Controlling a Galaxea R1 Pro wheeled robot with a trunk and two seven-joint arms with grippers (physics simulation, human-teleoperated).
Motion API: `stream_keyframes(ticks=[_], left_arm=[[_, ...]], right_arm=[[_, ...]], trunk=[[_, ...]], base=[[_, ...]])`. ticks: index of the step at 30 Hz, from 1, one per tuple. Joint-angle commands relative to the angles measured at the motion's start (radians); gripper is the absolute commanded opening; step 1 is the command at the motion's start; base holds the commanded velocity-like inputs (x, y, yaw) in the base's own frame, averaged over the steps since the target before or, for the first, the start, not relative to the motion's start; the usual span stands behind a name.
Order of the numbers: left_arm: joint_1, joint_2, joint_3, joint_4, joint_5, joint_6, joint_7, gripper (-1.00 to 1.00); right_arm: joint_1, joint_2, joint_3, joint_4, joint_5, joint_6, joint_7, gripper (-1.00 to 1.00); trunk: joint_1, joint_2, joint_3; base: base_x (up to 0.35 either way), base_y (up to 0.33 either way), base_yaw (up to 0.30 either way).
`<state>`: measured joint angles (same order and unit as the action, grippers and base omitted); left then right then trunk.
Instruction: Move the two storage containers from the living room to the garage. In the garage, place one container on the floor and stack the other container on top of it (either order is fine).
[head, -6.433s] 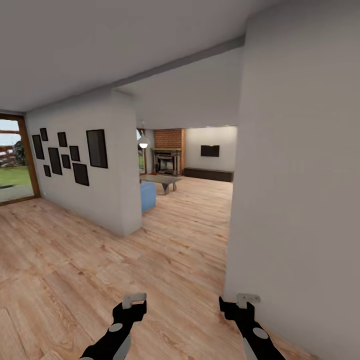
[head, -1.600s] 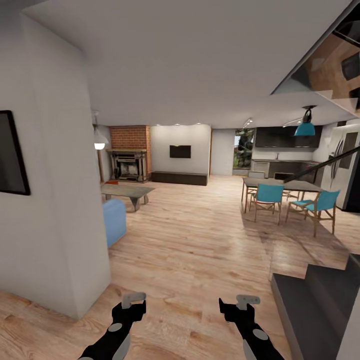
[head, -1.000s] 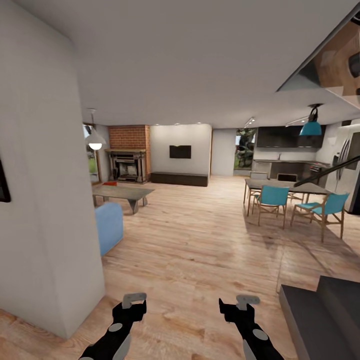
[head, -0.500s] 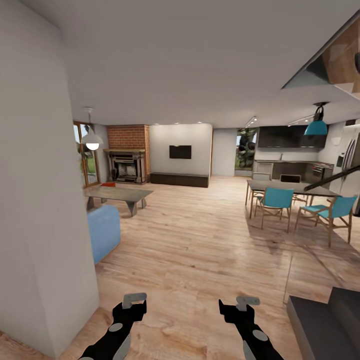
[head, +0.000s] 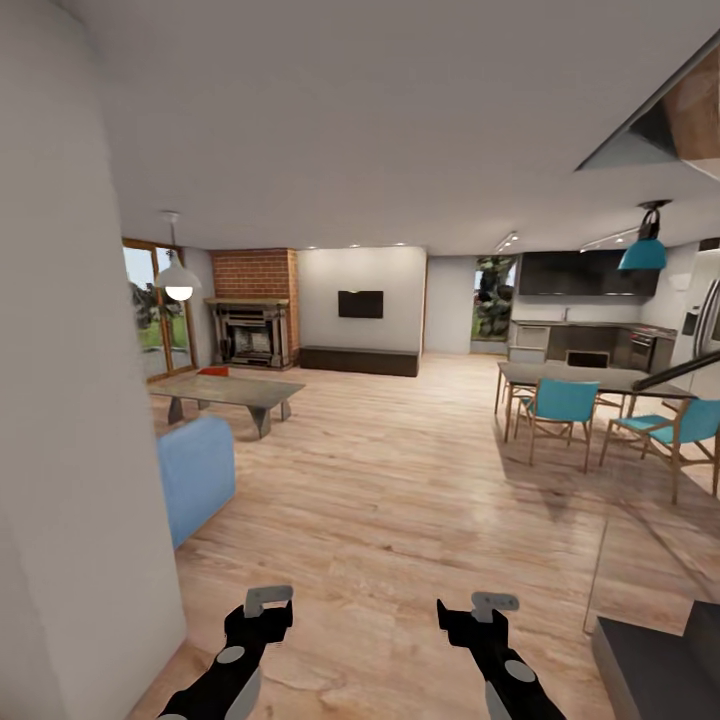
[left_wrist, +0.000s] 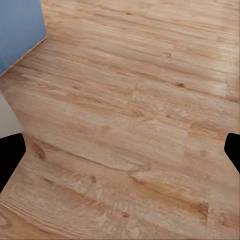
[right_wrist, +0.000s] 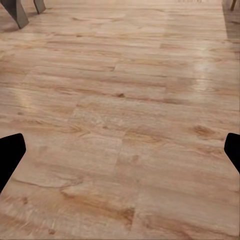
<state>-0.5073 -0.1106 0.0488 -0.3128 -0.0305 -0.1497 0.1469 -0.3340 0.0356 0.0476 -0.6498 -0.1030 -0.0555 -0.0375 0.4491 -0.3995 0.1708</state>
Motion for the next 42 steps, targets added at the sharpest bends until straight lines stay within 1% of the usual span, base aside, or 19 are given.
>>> stream_keyframes(ticks=[1,11,20,29,35,42], left_arm=[[0.0,-0.001,0.005,0.001,-0.003,-0.004,0.001,1.0],[0.0,-0.001,0.005,0.001,-0.003,-0.004,0.001,1.0],[0.0,-0.001,0.006,0.001,-0.003,-0.004,0.0,1.0],[0.0,-0.004,0.006,0.001,-0.003,-0.004,0.0,1.0],[0.0,-0.004,0.006,0.0,-0.003,-0.004,0.0,1.0],[0.0,-0.004,0.006,0.001,-0.003,-0.004,0.0,1.0]], right_arm=[[0.0,-0.001,0.005,0.001,-0.011,-0.004,-0.004,1.0],[0.0,-0.001,0.005,0.001,-0.011,-0.004,-0.004,1.0],[0.0,0.0,0.005,0.001,-0.012,-0.004,-0.004,1.0],[0.0,0.0,0.005,0.001,-0.012,-0.004,-0.004,1.0],[0.0,0.0,0.005,0.001,-0.012,-0.004,-0.004,1.0],[0.0,0.0,0.005,0.001,-0.011,-0.004,-0.004,1.0]], trunk=[[0.001,-0.001,0.0],[0.001,-0.001,0.0],[0.001,-0.001,0.0],[0.001,-0.001,0.0],[0.001,-0.001,0.0],[0.001,-0.001,0.0]], base=[[0.331,0.0,0.0],[0.331,0.0,0.0],[0.331,0.0,-0.187],[0.331,0.0,-0.011],[0.331,0.0,-0.141],[0.331,0.0,-0.021]])
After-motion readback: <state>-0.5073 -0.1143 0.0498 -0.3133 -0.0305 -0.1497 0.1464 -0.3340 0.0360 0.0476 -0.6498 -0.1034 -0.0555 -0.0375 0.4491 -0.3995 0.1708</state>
